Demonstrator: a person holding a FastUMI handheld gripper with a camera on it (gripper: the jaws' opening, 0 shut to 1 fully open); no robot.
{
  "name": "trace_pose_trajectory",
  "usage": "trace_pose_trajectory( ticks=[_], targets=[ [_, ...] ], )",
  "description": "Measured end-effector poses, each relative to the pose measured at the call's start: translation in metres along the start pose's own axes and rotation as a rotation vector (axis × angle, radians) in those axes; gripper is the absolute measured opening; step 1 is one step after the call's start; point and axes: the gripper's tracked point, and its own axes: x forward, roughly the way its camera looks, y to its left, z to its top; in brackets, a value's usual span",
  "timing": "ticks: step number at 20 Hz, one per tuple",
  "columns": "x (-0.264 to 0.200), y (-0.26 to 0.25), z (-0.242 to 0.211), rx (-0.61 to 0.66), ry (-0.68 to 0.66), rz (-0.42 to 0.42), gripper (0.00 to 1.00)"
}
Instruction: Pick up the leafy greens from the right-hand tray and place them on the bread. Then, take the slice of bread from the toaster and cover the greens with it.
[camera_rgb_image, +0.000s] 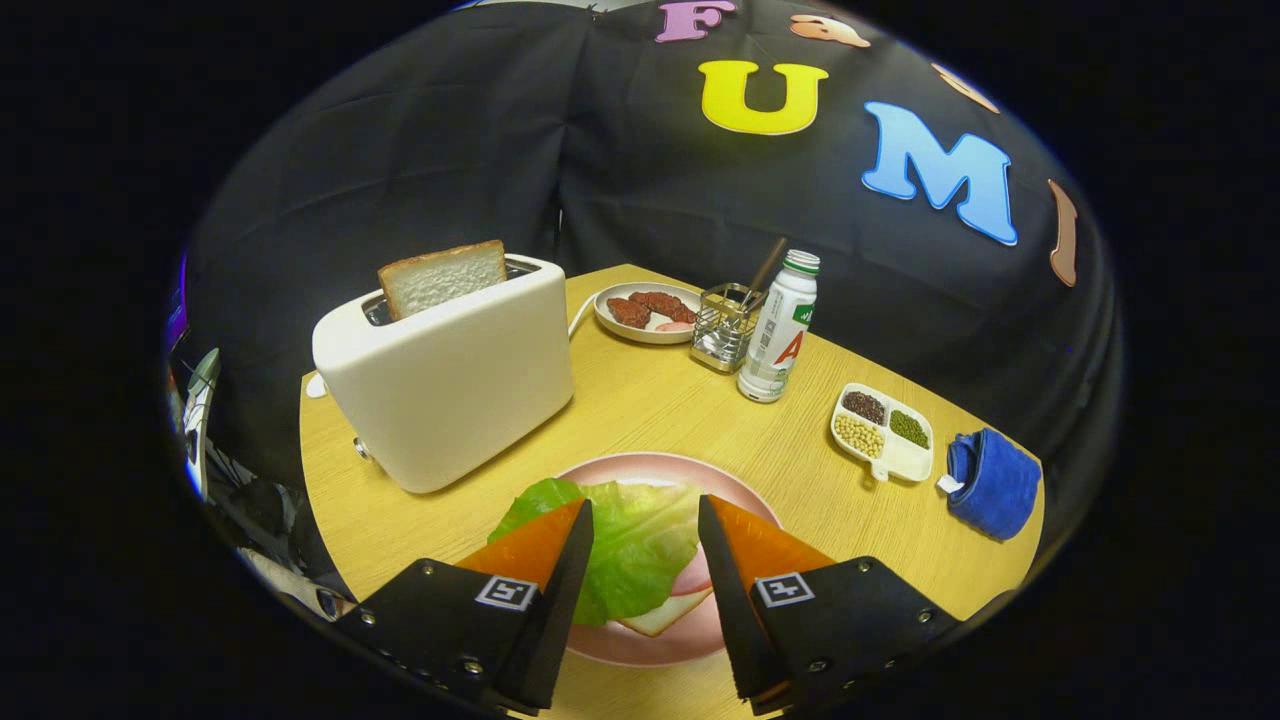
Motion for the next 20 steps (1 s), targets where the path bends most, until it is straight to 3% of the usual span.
trace_pose_trajectory(
  ticks=[10, 20],
  targets=[
    [-0.018, 0.059, 0.056, -0.072, -0.142, 0.055, 0.64],
    [-0.011, 0.157, 0.106, 0.053, -0.279, 0.24, 0.64]
  ],
)
